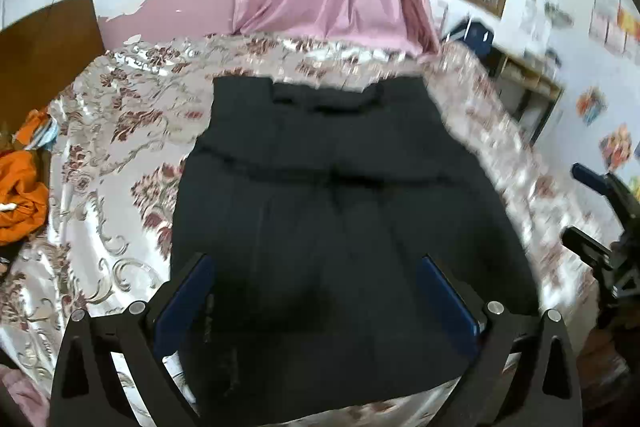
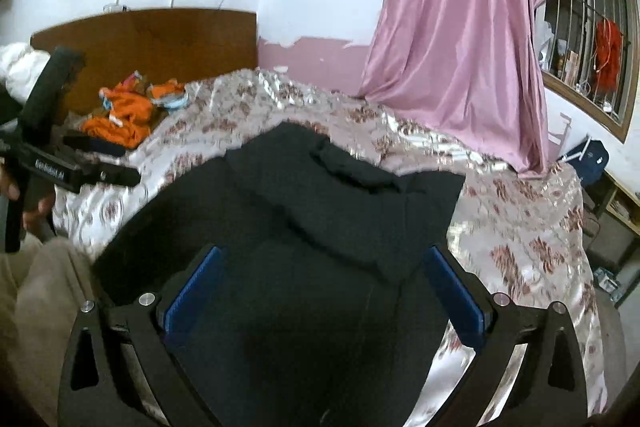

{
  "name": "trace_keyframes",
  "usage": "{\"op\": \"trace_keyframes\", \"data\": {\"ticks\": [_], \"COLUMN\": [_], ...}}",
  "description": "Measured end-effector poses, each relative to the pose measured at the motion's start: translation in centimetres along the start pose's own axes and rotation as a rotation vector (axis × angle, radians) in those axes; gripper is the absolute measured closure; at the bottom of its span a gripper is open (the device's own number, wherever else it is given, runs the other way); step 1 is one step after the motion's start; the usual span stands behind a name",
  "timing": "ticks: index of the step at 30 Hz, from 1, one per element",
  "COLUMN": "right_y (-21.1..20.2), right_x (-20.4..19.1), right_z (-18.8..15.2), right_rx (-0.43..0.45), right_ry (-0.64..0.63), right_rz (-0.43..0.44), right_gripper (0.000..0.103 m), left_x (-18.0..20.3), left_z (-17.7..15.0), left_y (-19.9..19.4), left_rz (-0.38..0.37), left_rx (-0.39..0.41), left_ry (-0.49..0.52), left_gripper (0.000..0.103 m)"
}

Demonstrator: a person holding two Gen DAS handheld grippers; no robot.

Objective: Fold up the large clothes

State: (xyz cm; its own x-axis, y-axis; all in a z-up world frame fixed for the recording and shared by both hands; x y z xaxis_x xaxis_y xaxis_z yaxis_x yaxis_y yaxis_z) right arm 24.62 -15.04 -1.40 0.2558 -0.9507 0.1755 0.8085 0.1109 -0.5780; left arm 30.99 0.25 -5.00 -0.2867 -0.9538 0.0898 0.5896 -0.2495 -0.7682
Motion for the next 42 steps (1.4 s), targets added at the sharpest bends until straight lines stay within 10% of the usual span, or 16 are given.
{"op": "trace_keyframes", "data": {"ticks": [16,23,30,42], "right_y": [7.0,7.8,9.5,7.9], "right_x": [-8.7,-9.4,-10.5,-8.2], "right_z": [-18.6,-20.0,-21.6,-17.5], "right_rx": [-0.355,-0.396,-0.423,-0.306], "right_ry": [-0.178,-0.297,-0.533,-0.227], "right_rz": [0.033,-0.025,-0.24,-0.277], "right_gripper": [0.003,0.002,0.002,0.009], "left_x": [0.7,2.0,1.0,1.6], "left_z": [-10.5,-13.4,-13.8,-14.4], "left_y": [6.2,7.1,6.6,6.9], "left_rz": [-0.058,0.029,-0.019,-0.057], "left_rx": [-0.251,-0.296,-0.297,-0.316], "left_ry": [0.08,0.221,0.125,0.171], "left_gripper": [0.0,0.001,0.001,0.0]}}
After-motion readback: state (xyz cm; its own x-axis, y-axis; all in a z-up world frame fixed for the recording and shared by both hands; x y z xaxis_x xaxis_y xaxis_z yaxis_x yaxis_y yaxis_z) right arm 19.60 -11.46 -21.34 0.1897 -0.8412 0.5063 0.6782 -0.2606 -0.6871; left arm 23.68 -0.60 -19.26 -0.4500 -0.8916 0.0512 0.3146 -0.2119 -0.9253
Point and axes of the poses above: each gripper's, at about its wrist camera, not at the fingertips, and y roughly the way its jaws point, x to its right, z to its top, the point moved 9 cm from there along y, roughly the way its jaws point, and after that the axes turned 5 degrees about -x, right-handed, at the moved point
